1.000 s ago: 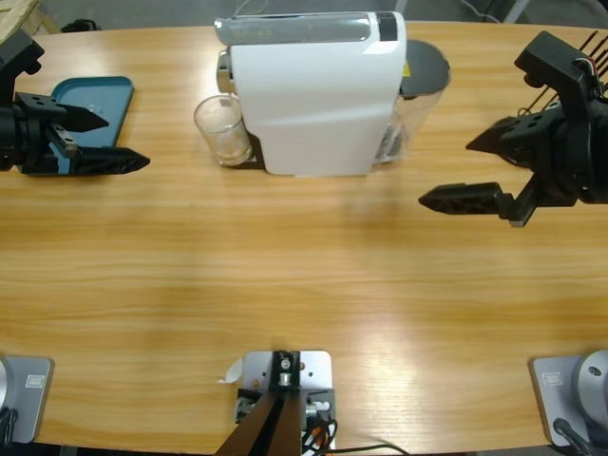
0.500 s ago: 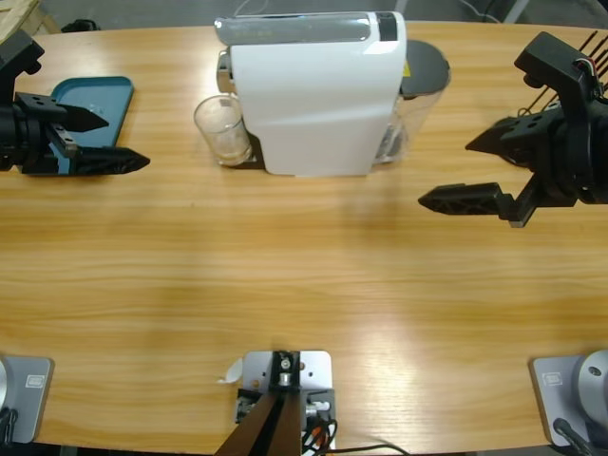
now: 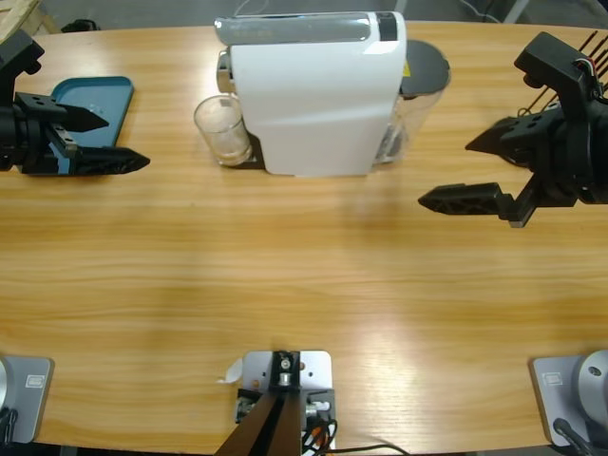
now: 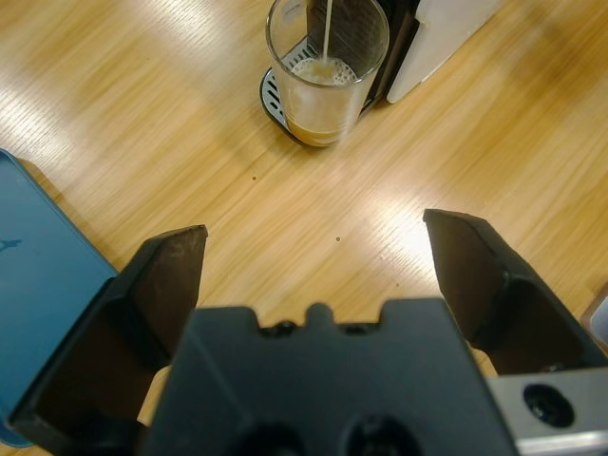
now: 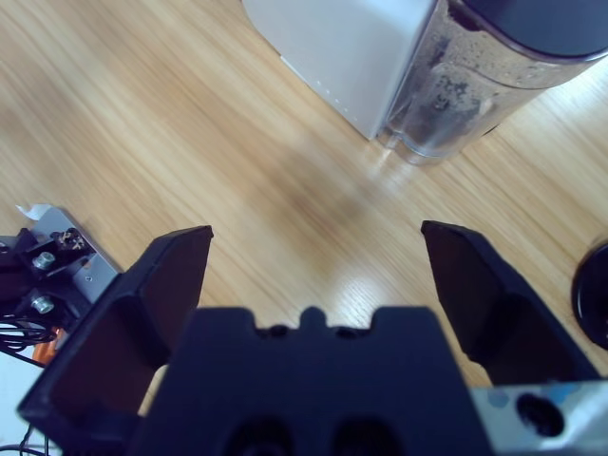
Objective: Pour coffee
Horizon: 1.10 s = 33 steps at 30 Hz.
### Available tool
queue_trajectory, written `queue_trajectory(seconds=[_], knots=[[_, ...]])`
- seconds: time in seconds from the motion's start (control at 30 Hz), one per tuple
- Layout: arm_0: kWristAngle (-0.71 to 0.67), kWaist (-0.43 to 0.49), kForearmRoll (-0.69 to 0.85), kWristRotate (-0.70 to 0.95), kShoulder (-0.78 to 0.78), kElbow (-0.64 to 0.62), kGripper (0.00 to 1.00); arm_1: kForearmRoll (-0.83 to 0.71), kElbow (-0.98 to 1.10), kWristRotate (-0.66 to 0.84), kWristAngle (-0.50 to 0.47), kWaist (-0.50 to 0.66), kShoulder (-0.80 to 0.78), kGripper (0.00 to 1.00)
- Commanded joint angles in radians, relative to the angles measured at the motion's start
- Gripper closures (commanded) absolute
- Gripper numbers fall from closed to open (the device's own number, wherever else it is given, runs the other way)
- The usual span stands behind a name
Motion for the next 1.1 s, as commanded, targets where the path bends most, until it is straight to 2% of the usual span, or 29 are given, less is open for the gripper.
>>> queue_trajectory(seconds=[0.03,0.23,0.5,1.1], knots=[[0.01,0.008,-0.003,-0.001,-0.013,-0.004,0.0,-0.011,0.027,0.008,0.014,0.013,0.04,0.0],[0.01,0.008,-0.001,0.0,-0.033,-0.092,0.004,-0.011,0.026,0.008,0.015,0.013,0.045,0.0],[0.01,0.008,0.016,-0.001,-0.042,-0.145,0.004,-0.015,0.027,0.008,0.015,0.013,0.05,0.0],[0.01,0.008,0.044,0.002,-0.025,-0.123,0.004,-0.018,0.027,0.008,0.016,0.013,0.046,0.0]])
